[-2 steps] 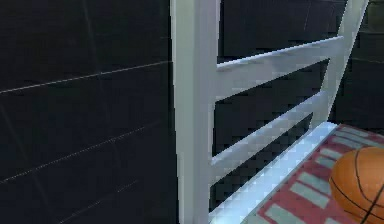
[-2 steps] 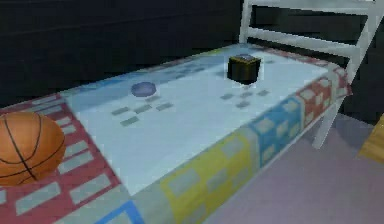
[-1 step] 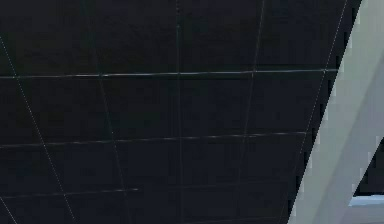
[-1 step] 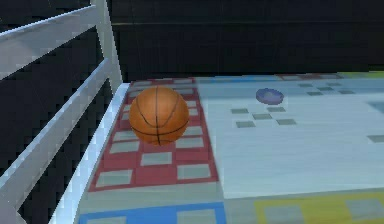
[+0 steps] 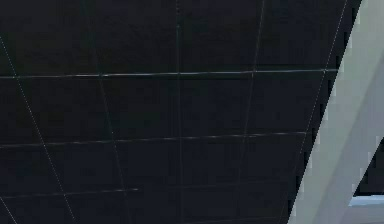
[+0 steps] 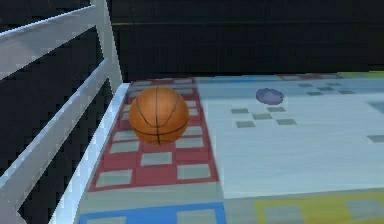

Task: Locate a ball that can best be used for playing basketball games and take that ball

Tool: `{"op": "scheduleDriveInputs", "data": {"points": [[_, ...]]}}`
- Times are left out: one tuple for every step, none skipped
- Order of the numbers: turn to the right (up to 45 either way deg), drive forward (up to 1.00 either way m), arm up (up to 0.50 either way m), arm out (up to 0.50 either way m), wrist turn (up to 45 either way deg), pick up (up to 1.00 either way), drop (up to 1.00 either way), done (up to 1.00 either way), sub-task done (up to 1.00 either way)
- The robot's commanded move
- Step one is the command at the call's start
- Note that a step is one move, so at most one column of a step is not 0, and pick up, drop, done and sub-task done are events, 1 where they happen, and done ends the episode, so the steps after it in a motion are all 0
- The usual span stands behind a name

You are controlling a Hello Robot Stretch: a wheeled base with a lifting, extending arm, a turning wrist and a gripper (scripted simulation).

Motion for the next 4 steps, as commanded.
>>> {"op": "scheduleDriveInputs", "data": {"points": [[0.0, 0.00, 0.38, 0.00, 0.0, 0.00, 0.00, 0.00, 0.00], [0.0, 0.00, 0.00, 0.30, 0.0, 0.00, 0.00, 0.00, 0.00], [0.0, 0.00, 0.00, 0.00, 45.0, 0.00, 0.00, 0.00, 0.00], [0.0, 0.00, 0.00, 0.00, 45.0, 0.00, 0.00, 0.00, 0.00]]}}
